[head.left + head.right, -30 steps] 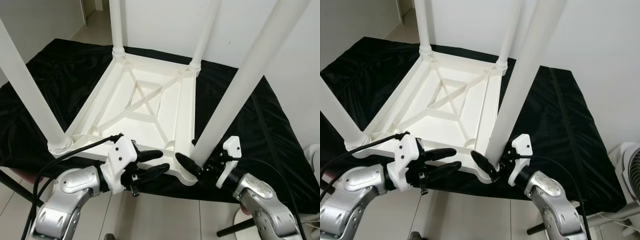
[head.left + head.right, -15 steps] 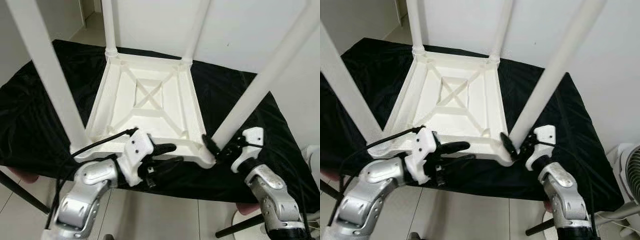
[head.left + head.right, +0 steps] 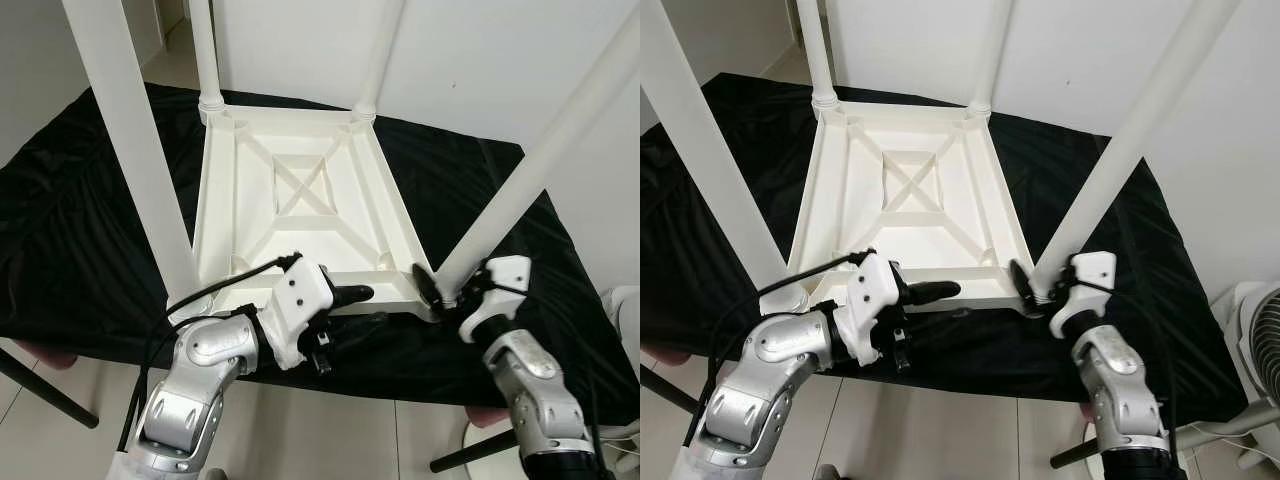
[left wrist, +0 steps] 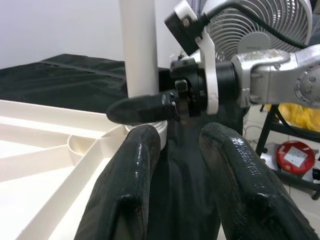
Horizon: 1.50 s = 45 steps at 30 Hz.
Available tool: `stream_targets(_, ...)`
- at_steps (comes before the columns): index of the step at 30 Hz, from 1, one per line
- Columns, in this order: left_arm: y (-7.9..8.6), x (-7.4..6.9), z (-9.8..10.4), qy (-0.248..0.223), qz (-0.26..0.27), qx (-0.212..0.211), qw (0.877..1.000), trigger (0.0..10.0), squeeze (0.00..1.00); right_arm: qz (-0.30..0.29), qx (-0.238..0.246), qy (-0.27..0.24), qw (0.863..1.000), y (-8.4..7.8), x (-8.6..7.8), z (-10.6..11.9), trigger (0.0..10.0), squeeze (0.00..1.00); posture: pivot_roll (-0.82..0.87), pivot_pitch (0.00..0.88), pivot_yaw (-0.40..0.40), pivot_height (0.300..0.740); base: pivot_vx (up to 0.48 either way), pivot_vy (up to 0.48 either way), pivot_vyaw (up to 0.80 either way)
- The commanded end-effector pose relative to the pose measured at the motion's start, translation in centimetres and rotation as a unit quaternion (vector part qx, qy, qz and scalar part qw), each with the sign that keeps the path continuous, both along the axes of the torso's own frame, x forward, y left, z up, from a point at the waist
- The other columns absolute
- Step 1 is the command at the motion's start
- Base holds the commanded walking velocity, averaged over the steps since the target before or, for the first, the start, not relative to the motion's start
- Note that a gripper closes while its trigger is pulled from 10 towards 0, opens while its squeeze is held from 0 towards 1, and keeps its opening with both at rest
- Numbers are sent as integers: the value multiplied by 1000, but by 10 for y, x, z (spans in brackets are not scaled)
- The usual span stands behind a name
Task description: Building children table
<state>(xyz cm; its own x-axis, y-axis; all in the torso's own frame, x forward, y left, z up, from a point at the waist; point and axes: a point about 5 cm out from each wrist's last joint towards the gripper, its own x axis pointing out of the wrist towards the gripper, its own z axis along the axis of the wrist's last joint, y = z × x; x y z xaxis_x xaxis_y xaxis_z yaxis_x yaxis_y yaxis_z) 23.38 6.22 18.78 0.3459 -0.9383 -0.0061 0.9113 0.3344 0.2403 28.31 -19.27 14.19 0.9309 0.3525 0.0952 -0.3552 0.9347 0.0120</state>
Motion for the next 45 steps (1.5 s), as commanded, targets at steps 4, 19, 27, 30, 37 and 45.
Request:
stream_targets(4,-6,4,-9,21,85,-16,996,10000,0,28,-47,-5,999,3,6,-4,10000,0,-3,86,-84,740,0,0,0)
stream_targets(19,-2,12,-14,14,108,16,994,10000,184,15,-58,7,998,-1,16,-7,0,0,7,62,-102,740,0,0,0)
stream_targets(27,-4,13,-16,1,113,31,993,10000,0,-14,-74,11,997,-5,19,-9,10000,0,5,58,-103,740,0,0,0)
stream_targets(30,-5,15,-14,0,117,27,993,10000,0,-40,-66,16,997,-3,18,-9,10000,0,-2,60,-102,740,0,0,0)
stream_targets(37,-4,20,-12,-9,132,28,991,10000,0,-117,-30,31,992,20,13,-9,10000,0,-8,64,-103,740,0,0,0)
stream_targets(45,-4,24,-11,-13,141,29,989,10000,0,-215,-2,56,975,45,7,-11,10000,0,-9,69,-109,740,0,0,0)
